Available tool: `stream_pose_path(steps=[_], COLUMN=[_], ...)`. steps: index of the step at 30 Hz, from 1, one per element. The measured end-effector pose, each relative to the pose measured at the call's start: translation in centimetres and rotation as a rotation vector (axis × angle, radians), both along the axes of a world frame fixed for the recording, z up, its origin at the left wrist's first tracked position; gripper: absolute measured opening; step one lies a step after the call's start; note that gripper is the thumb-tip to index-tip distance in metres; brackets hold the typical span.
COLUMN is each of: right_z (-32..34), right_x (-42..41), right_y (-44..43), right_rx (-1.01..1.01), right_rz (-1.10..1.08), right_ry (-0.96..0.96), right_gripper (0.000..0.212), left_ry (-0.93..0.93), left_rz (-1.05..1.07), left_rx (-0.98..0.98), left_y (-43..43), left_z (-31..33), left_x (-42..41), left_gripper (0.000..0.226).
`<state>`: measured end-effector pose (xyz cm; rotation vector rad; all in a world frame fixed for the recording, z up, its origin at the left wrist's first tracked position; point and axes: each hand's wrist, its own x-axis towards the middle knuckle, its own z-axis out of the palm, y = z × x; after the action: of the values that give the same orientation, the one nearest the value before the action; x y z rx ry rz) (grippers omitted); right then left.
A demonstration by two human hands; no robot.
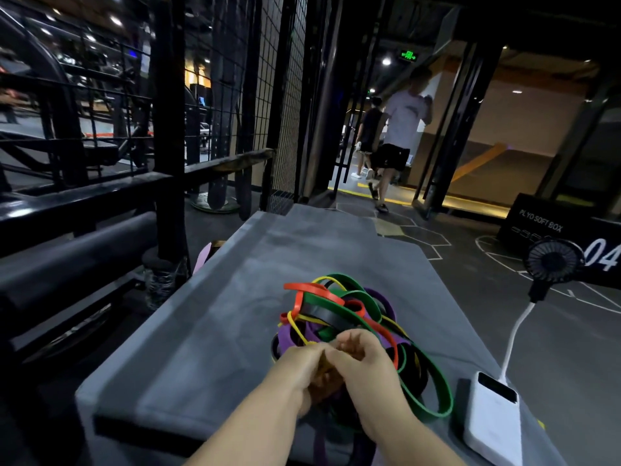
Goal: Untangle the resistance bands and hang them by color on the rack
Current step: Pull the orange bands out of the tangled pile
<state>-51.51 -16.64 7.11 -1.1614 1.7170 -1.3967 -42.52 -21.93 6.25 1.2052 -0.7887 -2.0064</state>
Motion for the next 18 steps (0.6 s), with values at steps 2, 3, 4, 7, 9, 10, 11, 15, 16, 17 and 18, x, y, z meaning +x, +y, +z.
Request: stream_pose_path(steps=[2,3,4,7,9,10,11,15,16,17,18], right_z=[0.7,1.1,1.5,2.6,3.1,3.2,3.2,2.4,2.2,2.0,2.1], right_x=[-0.3,-0.5,-0.7,-1.8,-2.5,-2.8,-3.0,-3.1,-3.1,-3.1,-3.1], right_y=[-0.3,-0.6,-1.0,-2.4,-3.6,-4.3,-5.0,-7.4,-7.9,-8.3,-8.5], right_rx=[-0.049,-0.086,-0.127,-0.164,-0.146,-0.115,-0.060,0.289,0.333,0.361,0.379], right_rz=[-0.019,-0.037,-0.059,-0.088,-0.095,-0.099,-0.096,0.058,0.081,0.083,0.072], right_ry=[0.168,0.280,0.376,0.557,0.663,0.712,0.762,0.861,0.879,0.905,0.935], right_gripper=[0.020,0.022,0.023,0.017,0.015,0.018,0.024,0.063,0.069,0.072,0.073], left_ry=[0.044,0.045,0.034,0.052,0.045,-0.001,-0.062,-0.101,-0.076,-0.039,-0.002], left_rz=[-0.017,-0.012,0.003,0.035,0.060,0.066,0.065,0.105,0.130,0.151,0.170], left_rx=[0.025,0.008,-0.012,-0.030,-0.019,-0.011,-0.012,0.028,0.028,0.025,0.019], left_y=[0.0,-0.1,-0.1,0.2,0.3,0.1,-0.2,-1.4,-1.5,-1.7,-1.9], left_z=[-0.1,-0.1,-0.2,0.5,1.0,0.8,0.7,0.5,0.8,0.9,1.1], left_x=[-0.4,-0.6,-0.7,-0.5,0.0,0.3,0.5,1.4,1.7,2.0,2.3], left_gripper=[0.015,0.019,0.029,0.045,0.040,0.036,0.034,0.031,0.036,0.041,0.047])
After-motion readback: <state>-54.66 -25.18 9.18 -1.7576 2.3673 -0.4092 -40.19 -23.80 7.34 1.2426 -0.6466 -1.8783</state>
